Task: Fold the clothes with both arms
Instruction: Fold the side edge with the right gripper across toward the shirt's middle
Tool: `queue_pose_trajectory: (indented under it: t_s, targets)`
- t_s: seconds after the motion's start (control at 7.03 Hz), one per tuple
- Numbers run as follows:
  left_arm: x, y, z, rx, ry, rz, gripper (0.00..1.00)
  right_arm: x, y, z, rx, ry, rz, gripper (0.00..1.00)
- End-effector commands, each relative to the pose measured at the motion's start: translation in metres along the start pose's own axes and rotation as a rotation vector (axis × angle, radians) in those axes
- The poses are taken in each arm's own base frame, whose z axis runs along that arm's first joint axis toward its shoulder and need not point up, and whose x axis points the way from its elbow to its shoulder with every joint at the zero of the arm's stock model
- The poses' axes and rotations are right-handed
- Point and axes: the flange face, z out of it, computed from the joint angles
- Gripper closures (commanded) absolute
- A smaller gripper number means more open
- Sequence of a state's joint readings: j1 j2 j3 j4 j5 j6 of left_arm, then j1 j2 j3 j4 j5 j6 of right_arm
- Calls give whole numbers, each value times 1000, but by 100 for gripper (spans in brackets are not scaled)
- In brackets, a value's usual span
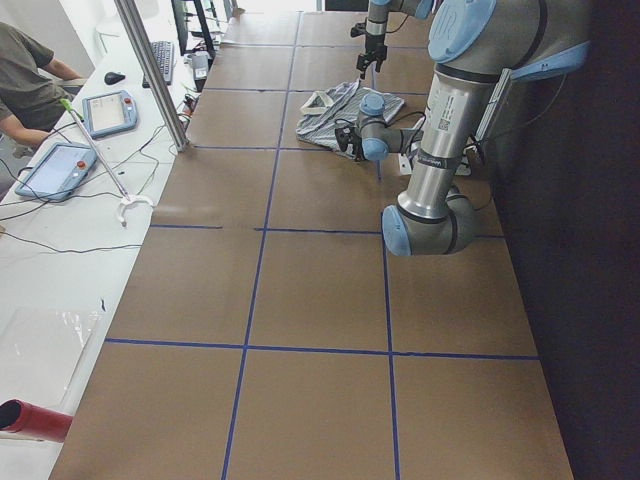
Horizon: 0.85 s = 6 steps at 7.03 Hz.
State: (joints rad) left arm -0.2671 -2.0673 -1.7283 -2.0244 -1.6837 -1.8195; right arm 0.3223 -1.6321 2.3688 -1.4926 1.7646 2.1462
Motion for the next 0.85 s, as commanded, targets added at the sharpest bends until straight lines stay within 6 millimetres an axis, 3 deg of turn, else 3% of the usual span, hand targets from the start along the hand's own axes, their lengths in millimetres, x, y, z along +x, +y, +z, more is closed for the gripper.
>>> queue_pose_trajectory:
  t_s: [0.0,0.43,0.71]
  targets:
    - [2,1,1,-1,0,-1,98,0,0,1,1,2,-1,0]
    - [6,-7,-8,10,14,9,100,1,1,7,3,12,-2,0]
    - [7,-47,-22,63,20,54,100,1,1,7,4,11,-1,0]
